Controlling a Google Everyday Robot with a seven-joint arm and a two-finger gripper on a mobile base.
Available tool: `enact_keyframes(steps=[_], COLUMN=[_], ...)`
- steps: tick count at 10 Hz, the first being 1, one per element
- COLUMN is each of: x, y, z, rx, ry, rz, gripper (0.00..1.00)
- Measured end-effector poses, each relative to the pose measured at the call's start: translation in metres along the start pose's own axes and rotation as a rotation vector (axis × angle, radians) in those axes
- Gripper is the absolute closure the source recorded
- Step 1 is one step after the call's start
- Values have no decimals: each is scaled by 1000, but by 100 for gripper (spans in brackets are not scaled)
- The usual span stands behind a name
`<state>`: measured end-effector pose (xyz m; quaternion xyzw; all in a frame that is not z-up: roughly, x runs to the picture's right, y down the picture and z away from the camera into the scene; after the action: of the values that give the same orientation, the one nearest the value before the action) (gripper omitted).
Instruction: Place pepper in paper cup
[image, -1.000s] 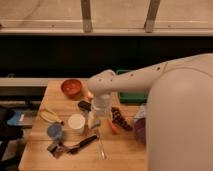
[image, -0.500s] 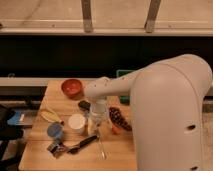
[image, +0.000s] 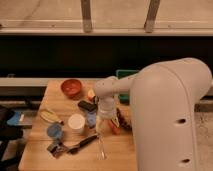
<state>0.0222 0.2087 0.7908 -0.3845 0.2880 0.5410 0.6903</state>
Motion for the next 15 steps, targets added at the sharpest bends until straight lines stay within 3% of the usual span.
enact_keyframes(steps=[5, 7, 9, 13, 15], x=[-11, -14, -18, -21, -21], y=[-3, -8, -6, -1, -1], z=[13, 17, 21, 23, 22], rx=[-53, -97, -111, -101, -99], ry=[10, 9, 14, 13, 11], rz=[11, 16, 0, -35, -41], gripper=[29, 30, 46, 88, 100])
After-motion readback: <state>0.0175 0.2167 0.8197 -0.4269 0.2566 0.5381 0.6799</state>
